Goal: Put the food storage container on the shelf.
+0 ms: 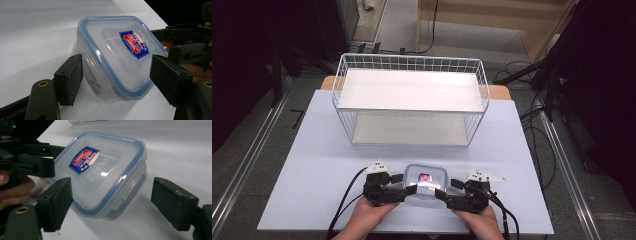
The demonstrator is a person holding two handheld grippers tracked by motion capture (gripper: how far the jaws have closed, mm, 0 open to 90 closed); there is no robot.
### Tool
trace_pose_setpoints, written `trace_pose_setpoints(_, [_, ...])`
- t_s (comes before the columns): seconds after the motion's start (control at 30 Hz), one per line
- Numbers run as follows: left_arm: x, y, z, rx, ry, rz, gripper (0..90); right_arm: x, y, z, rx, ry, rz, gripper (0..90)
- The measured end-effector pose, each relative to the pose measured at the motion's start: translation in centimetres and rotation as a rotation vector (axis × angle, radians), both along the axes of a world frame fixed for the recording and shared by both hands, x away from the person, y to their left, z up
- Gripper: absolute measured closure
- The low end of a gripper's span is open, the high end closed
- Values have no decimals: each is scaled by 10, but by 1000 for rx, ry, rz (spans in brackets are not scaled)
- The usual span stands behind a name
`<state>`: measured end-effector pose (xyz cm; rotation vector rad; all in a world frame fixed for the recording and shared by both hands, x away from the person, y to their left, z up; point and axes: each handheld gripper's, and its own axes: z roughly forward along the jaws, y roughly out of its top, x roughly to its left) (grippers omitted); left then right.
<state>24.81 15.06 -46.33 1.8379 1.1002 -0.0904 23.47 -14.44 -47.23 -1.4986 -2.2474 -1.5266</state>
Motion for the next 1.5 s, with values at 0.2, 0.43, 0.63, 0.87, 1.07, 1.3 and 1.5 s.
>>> trace_pose_setpoints(0.2, [5, 2, -3, -24, 37, -6, 291, 4, -1, -4, 49, 49, 3, 237])
trace_pose_setpoints(0.43, [7, 7, -7, -81, 85, -4, 329, 10, 0, -10, 119, 110, -7, 319])
trace_pose_setpoints(0.63, [0, 9, -4, -85, 68, -11, 398, 9, -5, -7, 147, 101, -14, 430])
trace_pose_setpoints(0.87, [-7, 12, 1, -79, 35, -17, 469, 0, -7, -3, 147, 78, -7, 473])
trace_pose_setpoints(1.07, [-16, 9, 5, -31, -12, -24, 481, -6, -9, -2, 139, 44, 13, 499])
trace_pose_setpoints(1.3, [-21, 7, 8, -7, -56, -23, 493, -9, -10, 1, 137, 34, 11, 518])
trace_pose_setpoints(1.5, [-24, 6, 9, 15, -78, -23, 492, -10, -10, 2, 130, 25, 12, 512])
